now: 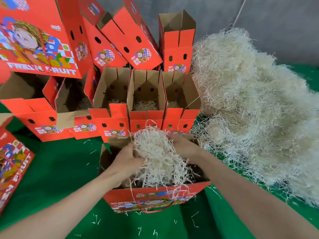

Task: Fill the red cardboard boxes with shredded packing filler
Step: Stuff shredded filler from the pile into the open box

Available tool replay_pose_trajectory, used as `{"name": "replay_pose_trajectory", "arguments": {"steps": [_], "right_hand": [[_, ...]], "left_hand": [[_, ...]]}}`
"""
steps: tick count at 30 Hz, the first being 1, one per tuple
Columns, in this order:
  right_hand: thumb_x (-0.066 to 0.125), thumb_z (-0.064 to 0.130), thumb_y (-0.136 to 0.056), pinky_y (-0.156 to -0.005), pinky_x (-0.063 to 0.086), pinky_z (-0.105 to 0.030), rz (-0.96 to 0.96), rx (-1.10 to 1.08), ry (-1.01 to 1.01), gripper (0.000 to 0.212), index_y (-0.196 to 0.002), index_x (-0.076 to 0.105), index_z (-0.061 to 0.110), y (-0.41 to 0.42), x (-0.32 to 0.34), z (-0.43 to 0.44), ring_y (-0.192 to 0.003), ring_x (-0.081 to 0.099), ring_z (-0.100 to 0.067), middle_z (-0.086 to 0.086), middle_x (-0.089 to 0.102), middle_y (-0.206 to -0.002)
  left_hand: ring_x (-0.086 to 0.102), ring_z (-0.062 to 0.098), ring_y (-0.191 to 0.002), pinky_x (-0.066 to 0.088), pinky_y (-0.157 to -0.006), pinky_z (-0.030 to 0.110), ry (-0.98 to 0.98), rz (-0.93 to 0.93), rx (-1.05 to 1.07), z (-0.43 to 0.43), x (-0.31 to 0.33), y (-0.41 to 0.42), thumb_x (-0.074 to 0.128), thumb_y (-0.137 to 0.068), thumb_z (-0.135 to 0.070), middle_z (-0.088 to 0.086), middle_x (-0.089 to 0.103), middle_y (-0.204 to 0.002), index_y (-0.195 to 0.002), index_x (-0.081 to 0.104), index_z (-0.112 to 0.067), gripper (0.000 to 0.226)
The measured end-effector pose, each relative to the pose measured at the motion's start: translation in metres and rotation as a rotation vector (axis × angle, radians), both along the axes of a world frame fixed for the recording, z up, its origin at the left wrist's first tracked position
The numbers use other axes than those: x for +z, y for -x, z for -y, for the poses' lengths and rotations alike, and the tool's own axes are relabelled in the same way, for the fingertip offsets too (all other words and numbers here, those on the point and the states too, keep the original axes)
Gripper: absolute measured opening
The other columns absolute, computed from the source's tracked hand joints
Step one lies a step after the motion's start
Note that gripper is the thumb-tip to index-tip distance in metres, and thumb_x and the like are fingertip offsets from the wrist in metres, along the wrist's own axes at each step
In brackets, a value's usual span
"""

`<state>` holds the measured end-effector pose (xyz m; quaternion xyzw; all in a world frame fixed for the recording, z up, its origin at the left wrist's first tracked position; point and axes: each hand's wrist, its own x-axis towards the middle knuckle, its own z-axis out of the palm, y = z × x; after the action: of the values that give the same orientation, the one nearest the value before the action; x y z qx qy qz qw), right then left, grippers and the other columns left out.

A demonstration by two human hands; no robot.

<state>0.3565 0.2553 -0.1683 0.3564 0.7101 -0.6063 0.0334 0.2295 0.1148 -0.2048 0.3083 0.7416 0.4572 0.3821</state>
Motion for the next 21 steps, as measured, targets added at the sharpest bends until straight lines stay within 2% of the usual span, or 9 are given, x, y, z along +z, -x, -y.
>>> {"name": "replay_pose_trajectory", "arguments": {"steps": [2,4,6,8,10,12,14,16,21], "right_hand": [[0.048,0.011,-0.094,-0.075,0.054,-0.028,0.023,-0.019,-0.005,0.019,-0.111,0.057,0.009,-0.015,-0.002,-0.013,-0.083,0.059,-0.01,-0.004,0.062,-0.101],[0.057,0.017,-0.09,-0.079,0.054,-0.038,-0.018,-0.01,0.153,0.019,-0.108,0.059,0.009,-0.034,-0.005,-0.026,-0.091,0.059,-0.021,-0.008,0.059,-0.111],[0.061,0.014,-0.085,-0.085,0.05,-0.04,-0.036,0.103,0.271,0.017,-0.101,0.062,0.016,-0.038,-0.007,-0.025,-0.099,0.059,-0.022,0.0,0.065,-0.105],[0.062,0.01,-0.082,-0.085,0.045,-0.031,0.022,0.18,0.184,0.041,-0.121,0.053,0.016,-0.027,-0.013,-0.014,-0.109,0.054,-0.018,0.001,0.061,-0.117],[0.061,0.003,-0.08,-0.077,0.047,-0.028,0.048,0.171,0.025,0.038,-0.116,0.05,0.003,-0.014,-0.021,-0.004,-0.093,0.055,-0.015,-0.005,0.057,-0.105],[0.058,-0.004,-0.078,-0.057,0.044,-0.019,0.08,0.172,-0.106,0.013,-0.077,0.053,0.008,-0.013,-0.023,-0.005,-0.063,0.05,-0.011,-0.001,0.052,-0.071],[0.055,-0.006,-0.079,-0.05,0.04,-0.015,0.095,0.141,-0.165,0.027,-0.063,0.044,0.014,-0.025,-0.023,-0.019,-0.052,0.045,-0.01,0.001,0.045,-0.059],[0.053,-0.006,-0.08,-0.053,0.045,-0.017,0.112,0.1,-0.218,0.023,-0.068,0.053,0.013,-0.04,-0.021,-0.031,-0.054,0.05,-0.009,0.0,0.05,-0.064],[0.045,-0.009,-0.083,-0.074,0.053,-0.028,0.114,0.075,-0.239,0.04,-0.113,0.06,0.013,-0.046,-0.016,-0.029,-0.08,0.064,-0.012,-0.006,0.063,-0.109]], "left_hand": [[0.059,0.004,-0.082,0.043,-0.065,0.016,-0.023,0.004,0.054,0.004,-0.001,0.011,0.068,-0.078,-0.004,-0.016,0.063,-0.087,-0.106,0.056,-0.029,0.04],[0.054,-0.007,-0.08,0.038,-0.059,0.009,-0.011,0.033,0.075,0.009,-0.001,0.019,0.068,-0.08,-0.006,-0.021,0.061,-0.091,-0.109,0.055,-0.03,0.04],[0.057,-0.006,-0.085,0.04,-0.064,0.008,-0.017,0.091,0.035,0.009,-0.003,0.016,0.071,-0.08,-0.012,-0.019,0.065,-0.098,-0.112,0.056,-0.03,0.039],[0.06,-0.007,-0.087,0.041,-0.073,0.013,0.014,0.145,-0.087,0.004,-0.001,0.004,0.079,-0.073,-0.02,-0.022,0.068,-0.094,-0.103,0.059,-0.034,0.039],[0.064,-0.002,-0.083,0.046,-0.073,0.017,0.076,0.104,-0.209,-0.001,-0.002,-0.004,0.078,-0.068,-0.014,-0.02,0.071,-0.087,-0.093,0.063,-0.033,0.035],[0.064,0.01,-0.081,0.051,-0.073,0.025,0.144,0.034,-0.163,-0.002,-0.002,0.003,0.069,-0.072,-0.003,-0.008,0.071,-0.081,-0.091,0.065,-0.022,0.028],[0.059,0.019,-0.098,0.046,-0.094,0.037,0.252,-0.001,-0.078,0.004,-0.001,0.02,0.063,-0.078,-0.004,0.003,0.066,-0.098,-0.106,0.06,-0.011,0.029],[0.054,0.024,-0.111,0.039,-0.102,0.039,0.337,0.016,-0.109,0.013,0.0,0.033,0.059,-0.085,-0.008,0.006,0.061,-0.114,-0.118,0.054,-0.012,0.033],[0.059,0.014,-0.102,0.046,-0.079,0.022,0.326,0.004,-0.147,0.025,0.009,0.035,0.063,-0.083,-0.003,0.003,0.058,-0.121,-0.123,0.052,-0.01,0.043]]}}
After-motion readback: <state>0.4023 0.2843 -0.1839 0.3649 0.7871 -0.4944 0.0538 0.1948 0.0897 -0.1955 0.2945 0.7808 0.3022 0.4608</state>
